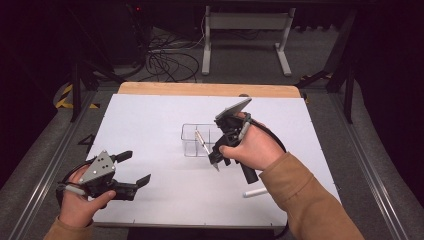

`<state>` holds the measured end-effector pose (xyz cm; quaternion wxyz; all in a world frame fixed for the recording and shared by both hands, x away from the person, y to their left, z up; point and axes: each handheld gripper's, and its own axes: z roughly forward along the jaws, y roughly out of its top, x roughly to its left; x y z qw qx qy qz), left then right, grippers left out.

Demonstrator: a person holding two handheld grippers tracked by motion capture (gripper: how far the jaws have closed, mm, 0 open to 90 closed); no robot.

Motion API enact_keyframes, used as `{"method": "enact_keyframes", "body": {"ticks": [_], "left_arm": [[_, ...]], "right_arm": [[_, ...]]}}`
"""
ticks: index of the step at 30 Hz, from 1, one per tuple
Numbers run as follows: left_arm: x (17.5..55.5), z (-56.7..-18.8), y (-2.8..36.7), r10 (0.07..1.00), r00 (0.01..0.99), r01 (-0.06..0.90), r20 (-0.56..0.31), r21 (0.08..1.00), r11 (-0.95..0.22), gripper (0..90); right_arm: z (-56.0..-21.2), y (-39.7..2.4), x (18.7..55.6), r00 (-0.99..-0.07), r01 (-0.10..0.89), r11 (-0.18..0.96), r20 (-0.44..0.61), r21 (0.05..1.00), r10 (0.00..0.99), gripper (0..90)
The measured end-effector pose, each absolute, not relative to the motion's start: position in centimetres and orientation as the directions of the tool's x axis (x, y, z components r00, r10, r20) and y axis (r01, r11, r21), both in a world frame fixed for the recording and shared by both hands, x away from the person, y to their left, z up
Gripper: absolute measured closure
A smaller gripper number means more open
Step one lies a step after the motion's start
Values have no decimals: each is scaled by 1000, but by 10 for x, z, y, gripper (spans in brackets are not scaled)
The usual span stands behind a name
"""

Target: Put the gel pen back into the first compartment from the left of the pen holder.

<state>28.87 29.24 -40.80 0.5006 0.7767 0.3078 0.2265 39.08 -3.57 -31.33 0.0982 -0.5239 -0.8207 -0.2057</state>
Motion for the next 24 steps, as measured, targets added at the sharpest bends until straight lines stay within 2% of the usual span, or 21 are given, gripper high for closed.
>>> {"method": "enact_keyframes", "body": {"ticks": [24], "left_arm": [[289, -406, 294, 704, 709, 242, 43, 922, -301, 76]], "right_arm": [[-317, 0, 424, -396, 918, 372, 352, 136, 848, 805]]}}
